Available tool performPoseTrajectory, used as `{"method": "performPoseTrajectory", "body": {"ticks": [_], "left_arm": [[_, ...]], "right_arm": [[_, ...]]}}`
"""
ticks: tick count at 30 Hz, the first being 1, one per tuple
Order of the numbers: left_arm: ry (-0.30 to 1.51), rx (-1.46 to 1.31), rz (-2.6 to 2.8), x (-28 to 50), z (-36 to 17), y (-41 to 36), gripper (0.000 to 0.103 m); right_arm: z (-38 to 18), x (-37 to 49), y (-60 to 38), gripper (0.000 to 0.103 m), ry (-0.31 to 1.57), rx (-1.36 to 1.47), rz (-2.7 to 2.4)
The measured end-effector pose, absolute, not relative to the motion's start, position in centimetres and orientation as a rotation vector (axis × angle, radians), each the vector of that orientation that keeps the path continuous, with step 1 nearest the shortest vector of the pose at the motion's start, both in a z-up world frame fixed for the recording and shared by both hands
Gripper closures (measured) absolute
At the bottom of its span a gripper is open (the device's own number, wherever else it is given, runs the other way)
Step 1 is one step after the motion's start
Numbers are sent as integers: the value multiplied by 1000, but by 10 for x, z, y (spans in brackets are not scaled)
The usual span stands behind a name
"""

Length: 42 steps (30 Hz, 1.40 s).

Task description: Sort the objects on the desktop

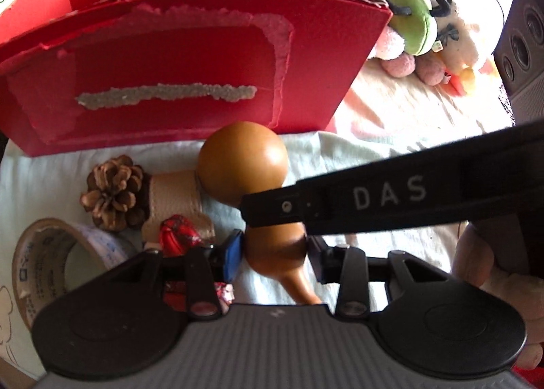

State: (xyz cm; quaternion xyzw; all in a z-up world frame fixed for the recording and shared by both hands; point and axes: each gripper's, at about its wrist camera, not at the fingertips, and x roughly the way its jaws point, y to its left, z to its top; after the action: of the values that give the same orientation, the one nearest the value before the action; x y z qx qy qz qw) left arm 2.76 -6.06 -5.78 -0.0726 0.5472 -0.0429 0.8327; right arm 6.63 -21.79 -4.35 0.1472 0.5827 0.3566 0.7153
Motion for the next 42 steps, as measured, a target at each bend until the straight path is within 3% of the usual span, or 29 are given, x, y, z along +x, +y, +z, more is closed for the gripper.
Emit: {"method": "performPoseTrajectory", "body": {"ticks": [17, 26, 35, 42], "left_arm": [[1180, -68, -273, 39, -50, -100, 64], [1131, 4, -405, 41, -30, -136, 64], [966, 66, -516, 42, 35, -144, 63], [833, 102, -520, 66, 104, -105, 63]], "right_arm": [[-38, 59, -263, 75, 1283, 393, 687], [-15, 36, -302, 75, 1186, 438, 601], [52, 23, -316, 75, 1007, 455, 561], [122, 47, -281, 75, 847, 365, 593]]}}
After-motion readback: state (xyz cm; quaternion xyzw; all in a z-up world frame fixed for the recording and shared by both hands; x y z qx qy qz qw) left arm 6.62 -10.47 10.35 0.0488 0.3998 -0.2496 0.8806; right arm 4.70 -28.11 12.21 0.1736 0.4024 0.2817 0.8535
